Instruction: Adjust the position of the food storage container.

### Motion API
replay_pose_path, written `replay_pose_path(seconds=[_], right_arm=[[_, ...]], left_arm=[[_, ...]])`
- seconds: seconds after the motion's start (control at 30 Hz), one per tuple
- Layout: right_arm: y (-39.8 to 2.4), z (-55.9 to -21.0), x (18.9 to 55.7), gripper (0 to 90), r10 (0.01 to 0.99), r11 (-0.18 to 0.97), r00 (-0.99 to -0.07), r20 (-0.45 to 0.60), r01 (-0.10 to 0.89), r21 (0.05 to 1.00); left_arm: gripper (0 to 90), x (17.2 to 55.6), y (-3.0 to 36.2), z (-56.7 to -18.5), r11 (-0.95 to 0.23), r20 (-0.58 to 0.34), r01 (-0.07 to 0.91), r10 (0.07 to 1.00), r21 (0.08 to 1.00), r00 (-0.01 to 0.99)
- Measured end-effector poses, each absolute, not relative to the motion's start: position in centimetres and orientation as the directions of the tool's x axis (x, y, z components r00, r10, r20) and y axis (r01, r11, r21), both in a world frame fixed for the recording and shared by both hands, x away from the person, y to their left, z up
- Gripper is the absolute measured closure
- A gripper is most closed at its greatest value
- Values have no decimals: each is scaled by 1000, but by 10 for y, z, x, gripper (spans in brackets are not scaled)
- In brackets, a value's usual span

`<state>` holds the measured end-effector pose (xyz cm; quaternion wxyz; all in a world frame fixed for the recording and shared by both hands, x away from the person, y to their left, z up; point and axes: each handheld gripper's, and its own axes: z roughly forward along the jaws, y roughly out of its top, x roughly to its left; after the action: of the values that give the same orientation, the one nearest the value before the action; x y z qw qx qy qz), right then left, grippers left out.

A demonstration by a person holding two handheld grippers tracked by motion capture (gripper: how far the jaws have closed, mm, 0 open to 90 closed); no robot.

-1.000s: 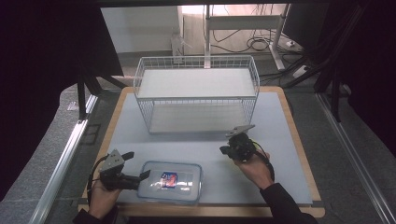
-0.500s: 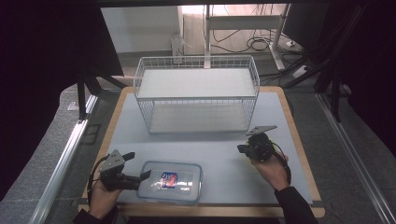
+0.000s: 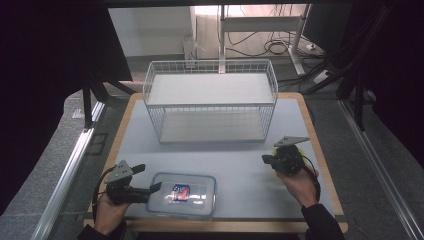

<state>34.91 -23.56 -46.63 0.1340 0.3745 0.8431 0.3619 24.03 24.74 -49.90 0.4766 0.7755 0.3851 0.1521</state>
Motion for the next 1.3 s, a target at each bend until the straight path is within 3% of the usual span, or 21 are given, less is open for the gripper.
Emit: replay_pose_path(seconds=[0.1,0.2,0.43,0.6,0.9,1.3], right_arm=[[-232,-464,343,900,707,471,-706,36,509,720],[-227,-464,334,900,677,485,-735,35,482,730],[-219,-469,313,900,590,461,-794,145,479,747],[-212,-472,300,900,546,469,-817,184,481,741],[-189,-480,275,900,512,474,-828,230,495,728],[-171,-493,266,900,507,523,-829,236,513,681]], left_arm=[[73,238,251,-496,-246,-149,453,724,857,674],[115,233,258,-494,-234,-158,451,720,861,675],[665,220,282,-495,-252,-180,465,689,848,702],[867,217,281,-503,-327,-157,520,710,789,686],[898,218,259,-513,-442,-135,587,710,679,691],[898,228,227,-508,-444,-181,580,666,683,723]])
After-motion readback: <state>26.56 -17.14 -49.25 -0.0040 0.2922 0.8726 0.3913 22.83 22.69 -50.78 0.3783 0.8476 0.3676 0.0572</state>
